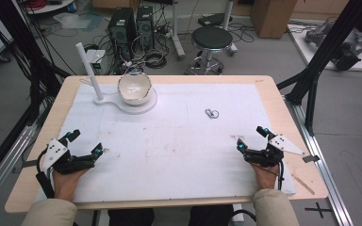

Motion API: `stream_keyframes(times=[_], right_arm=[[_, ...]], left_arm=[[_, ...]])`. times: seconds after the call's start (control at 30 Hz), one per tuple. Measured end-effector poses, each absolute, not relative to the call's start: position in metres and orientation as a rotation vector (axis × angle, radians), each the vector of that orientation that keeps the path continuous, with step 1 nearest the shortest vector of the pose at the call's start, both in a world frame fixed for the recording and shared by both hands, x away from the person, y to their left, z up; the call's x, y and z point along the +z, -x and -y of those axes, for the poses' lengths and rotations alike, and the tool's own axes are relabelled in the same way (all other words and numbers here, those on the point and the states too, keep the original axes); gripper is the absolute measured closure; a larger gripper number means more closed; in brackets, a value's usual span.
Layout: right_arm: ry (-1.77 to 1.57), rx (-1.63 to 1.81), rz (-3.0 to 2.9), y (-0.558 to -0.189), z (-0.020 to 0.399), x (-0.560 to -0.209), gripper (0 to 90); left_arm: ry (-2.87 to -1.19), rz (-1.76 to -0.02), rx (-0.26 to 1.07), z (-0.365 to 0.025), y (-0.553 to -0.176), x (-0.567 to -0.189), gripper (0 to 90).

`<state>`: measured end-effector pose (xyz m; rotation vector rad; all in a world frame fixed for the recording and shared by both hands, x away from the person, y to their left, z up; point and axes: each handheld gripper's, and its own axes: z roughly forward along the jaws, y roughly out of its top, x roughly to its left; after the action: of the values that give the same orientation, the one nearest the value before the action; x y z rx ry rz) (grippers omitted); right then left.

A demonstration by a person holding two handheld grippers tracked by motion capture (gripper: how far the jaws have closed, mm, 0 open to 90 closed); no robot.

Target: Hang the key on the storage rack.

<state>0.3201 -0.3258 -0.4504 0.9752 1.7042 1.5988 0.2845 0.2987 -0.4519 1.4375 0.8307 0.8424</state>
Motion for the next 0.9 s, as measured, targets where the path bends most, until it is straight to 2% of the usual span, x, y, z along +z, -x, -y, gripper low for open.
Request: stream_keyframes(times=[0.9], right_arm=[[-0.990, 1.589, -1.716, -0.3224, 0.3256, -0.4491, 0.5]], left_arm=[[-1.409, -0.843, 0.844, -0.2998, -0.2837, -0.4524, 1.7]])
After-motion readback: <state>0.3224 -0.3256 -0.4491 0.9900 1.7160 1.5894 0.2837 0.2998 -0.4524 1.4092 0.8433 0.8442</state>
